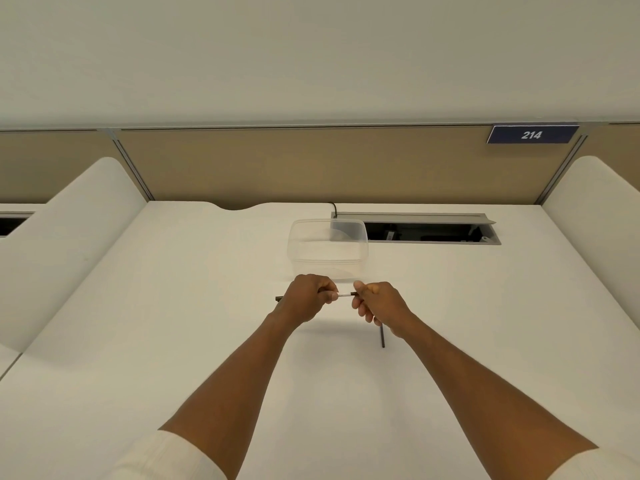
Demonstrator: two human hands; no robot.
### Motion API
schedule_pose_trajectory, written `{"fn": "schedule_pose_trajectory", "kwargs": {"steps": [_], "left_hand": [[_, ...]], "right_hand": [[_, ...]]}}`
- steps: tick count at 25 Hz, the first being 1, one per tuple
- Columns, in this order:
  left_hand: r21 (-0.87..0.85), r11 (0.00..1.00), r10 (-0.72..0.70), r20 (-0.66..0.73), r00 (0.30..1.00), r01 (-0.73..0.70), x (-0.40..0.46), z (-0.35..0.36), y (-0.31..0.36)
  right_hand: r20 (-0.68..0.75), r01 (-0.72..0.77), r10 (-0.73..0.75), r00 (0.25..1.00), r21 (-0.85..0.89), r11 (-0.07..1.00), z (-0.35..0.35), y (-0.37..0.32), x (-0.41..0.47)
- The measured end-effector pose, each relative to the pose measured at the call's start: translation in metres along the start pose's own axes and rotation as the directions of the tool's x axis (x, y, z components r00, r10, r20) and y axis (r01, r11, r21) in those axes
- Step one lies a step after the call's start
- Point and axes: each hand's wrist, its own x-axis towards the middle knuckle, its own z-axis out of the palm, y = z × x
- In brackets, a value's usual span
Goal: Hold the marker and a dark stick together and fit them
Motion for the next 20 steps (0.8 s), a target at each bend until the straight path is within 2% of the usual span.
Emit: {"fn": "schedule_pose_trajectory", "kwargs": {"steps": [3, 6, 8, 12, 16, 20], "left_hand": [[0.023, 1.000, 0.008, 0.006, 1.000, -0.008, -0.0018, 0.0006, -0.0021], [0.035, 0.999, 0.001, 0.009, 1.000, -0.002, -0.0023, 0.0010, -0.0039], [0.035, 0.999, 0.001, 0.007, 1.000, -0.001, -0.0021, 0.0005, -0.0043], [0.030, 0.999, 0.010, 0.009, 1.000, -0.011, -0.0017, 0.0010, -0.0054], [0.019, 1.000, 0.008, 0.002, 1.000, -0.008, -0.0015, 0.0023, -0.0059], [0.031, 0.999, 0.022, 0.003, 1.000, -0.022, -0.0005, 0.0019, -0.0030]], "right_hand": [[0.010, 0.030, -0.029, 1.000, -0.038, 0.999, 0.0010, 0.0050, 0.0006], [0.007, 0.065, -0.066, 0.998, 0.038, 0.997, 0.0026, 0.0073, 0.0012], [0.010, 0.033, -0.034, 0.999, 0.048, 0.998, 0.0024, 0.0041, 0.0011], [0.049, -0.021, 0.024, 0.999, -0.048, 0.999, 0.0025, 0.0014, 0.0021], [0.032, 0.018, -0.019, 0.999, 0.036, 0.999, 0.0005, 0.0037, 0.0013], [0.084, -0.068, 0.067, 0.994, 0.014, 0.998, -0.0032, 0.0020, -0.0021]]}}
